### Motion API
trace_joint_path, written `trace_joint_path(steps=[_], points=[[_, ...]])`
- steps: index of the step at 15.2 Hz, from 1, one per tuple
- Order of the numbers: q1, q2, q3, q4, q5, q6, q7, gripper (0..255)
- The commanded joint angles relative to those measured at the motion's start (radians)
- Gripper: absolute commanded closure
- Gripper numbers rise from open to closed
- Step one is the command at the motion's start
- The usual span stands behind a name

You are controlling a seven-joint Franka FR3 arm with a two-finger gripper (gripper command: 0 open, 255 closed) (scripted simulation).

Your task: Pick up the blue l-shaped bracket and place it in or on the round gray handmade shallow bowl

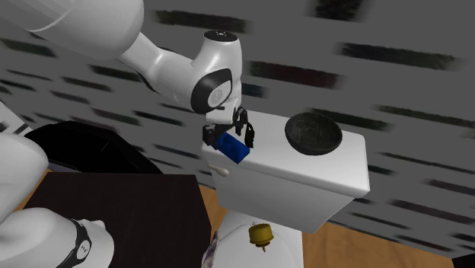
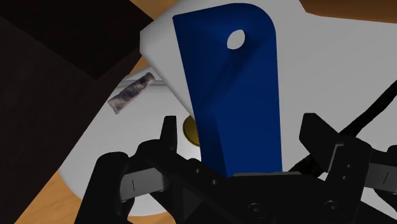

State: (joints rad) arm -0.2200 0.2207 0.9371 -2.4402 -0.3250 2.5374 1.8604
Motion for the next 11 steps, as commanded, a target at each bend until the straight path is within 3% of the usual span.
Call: trace_joint_path(steps=[1,5,6,11], points=[[0.005,0.006,-0.005,0.001,-0.009,0.002,0.007,0],[0.005,0.006,-0.005,0.001,-0.008,0.002,0.007,0],[0.005,0.006,-0.005,0.001,-0.008,0.002,0.007,255],[0.006,0.006,-0.005,0.002,-0.008,0.002,0.007,255]])
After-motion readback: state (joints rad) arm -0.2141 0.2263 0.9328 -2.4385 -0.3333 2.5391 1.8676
